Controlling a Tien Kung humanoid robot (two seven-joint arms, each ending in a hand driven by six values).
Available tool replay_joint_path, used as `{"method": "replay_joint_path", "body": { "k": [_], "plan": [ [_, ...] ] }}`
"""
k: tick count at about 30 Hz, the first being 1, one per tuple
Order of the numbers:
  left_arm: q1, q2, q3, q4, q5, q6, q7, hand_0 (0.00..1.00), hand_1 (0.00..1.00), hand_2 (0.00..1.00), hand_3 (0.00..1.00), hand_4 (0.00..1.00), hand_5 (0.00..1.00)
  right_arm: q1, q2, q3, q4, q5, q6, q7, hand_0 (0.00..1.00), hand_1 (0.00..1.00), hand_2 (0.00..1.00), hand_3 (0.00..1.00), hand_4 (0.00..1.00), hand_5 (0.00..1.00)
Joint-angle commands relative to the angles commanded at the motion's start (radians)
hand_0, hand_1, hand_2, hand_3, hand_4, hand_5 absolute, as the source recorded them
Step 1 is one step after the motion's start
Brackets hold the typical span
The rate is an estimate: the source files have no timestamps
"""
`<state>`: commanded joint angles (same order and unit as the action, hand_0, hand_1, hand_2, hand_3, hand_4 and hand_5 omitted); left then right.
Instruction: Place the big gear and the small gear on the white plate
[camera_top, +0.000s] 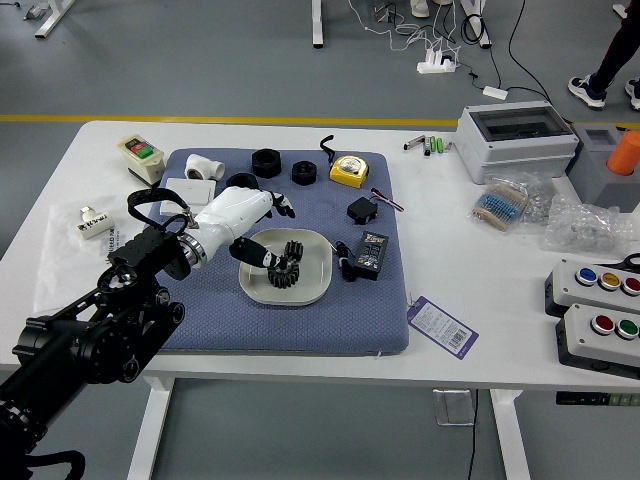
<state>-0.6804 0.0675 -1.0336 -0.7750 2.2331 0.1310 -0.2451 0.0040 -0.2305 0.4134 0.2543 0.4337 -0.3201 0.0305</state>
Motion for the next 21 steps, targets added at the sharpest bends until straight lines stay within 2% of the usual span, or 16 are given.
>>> {"method": "replay_joint_path", "body": {
  "k": [7,9,12,15,16,18,21],
  "plan": [
    [0.067,0.007,-0.097,-0.074,-0.007,0.011,-0.001,0.475,0.616,0.687,0.645,0.989,0.253,0.002,0.000,0.001,-0.001,-0.001,0.001,0.001,0.686,0.707,0.748,0.565,0.792,0.642],
    [0.122,-0.002,-0.167,-0.127,-0.019,0.012,0.010,0.475,0.616,0.687,0.645,0.989,0.253,0.003,0.000,0.000,-0.001,-0.003,0.001,0.000,0.686,0.707,0.748,0.565,0.792,0.642],
    [0.160,-0.008,-0.218,-0.161,-0.028,0.013,0.023,0.476,0.616,0.686,0.631,0.961,0.231,0.003,0.001,0.000,-0.002,-0.002,0.001,0.000,0.686,0.707,0.748,0.564,0.791,0.643],
    [0.209,-0.016,-0.275,-0.203,-0.064,0.014,0.070,0.476,0.616,0.686,0.631,0.961,0.231,0.002,0.000,0.004,-0.002,-0.005,0.002,0.000,0.686,0.707,0.748,0.564,0.791,0.643],
    [0.217,-0.017,-0.285,-0.209,-0.070,0.013,0.079,0.366,0.492,0.532,0.614,0.953,0.225,0.002,0.000,0.004,-0.002,-0.005,0.002,0.000,0.686,0.707,0.748,0.564,0.792,0.642],
    [0.238,-0.020,-0.311,-0.226,-0.097,0.009,0.116,0.366,0.492,0.532,0.614,0.953,0.225,0.001,0.000,0.005,-0.003,-0.007,0.002,0.000,0.686,0.707,0.748,0.564,0.792,0.642],
    [0.245,-0.021,-0.323,-0.236,-0.086,0.005,0.143,0.366,0.492,0.532,0.614,0.953,0.225,0.001,0.000,0.006,-0.003,-0.006,0.003,0.001,0.686,0.707,0.748,0.564,0.792,0.642]
  ]
}}
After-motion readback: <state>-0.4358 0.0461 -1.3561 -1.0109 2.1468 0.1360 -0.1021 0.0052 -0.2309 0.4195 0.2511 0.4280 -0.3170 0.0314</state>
